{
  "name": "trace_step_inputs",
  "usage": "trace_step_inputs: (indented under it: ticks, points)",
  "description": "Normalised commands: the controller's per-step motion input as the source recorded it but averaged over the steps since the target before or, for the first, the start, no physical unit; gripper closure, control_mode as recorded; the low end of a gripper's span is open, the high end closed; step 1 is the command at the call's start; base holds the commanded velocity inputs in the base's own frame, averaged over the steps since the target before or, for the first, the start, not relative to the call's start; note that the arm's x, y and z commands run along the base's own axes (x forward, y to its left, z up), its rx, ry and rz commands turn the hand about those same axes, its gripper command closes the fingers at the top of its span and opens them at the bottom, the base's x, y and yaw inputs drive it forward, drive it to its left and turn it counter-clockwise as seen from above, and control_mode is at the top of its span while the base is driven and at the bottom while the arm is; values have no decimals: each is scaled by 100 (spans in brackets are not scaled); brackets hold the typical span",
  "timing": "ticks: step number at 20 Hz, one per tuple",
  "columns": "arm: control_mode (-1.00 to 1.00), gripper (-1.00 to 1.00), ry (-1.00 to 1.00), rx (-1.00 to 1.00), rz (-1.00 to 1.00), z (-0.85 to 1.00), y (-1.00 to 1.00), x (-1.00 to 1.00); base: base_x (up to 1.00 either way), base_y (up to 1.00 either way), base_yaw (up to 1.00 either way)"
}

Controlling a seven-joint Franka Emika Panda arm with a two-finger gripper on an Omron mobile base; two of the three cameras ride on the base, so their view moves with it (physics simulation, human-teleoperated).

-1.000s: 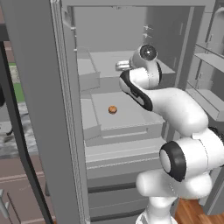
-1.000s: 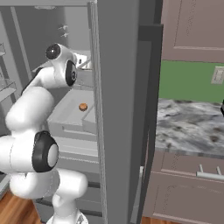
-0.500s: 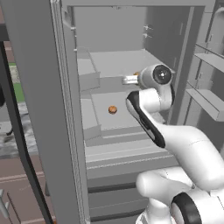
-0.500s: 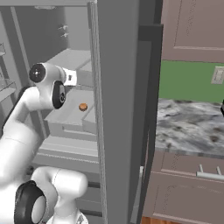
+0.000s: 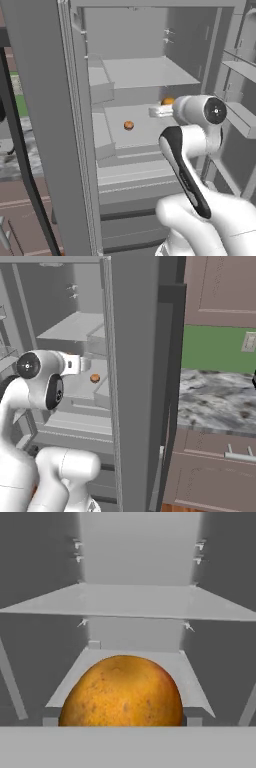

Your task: Pick the mango and tangerine from the fridge and place them inside the tupperware on the counter.

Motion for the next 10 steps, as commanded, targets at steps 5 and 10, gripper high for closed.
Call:
trace_step_inputs:
  ticks: [5, 10]
  points:
    - [-100, 100, 2, 0, 24, -1, 0, -93, 0, 0, 0]
    - [100, 100, 0, 0, 0, 0, 0, 0, -86, 4, 10]
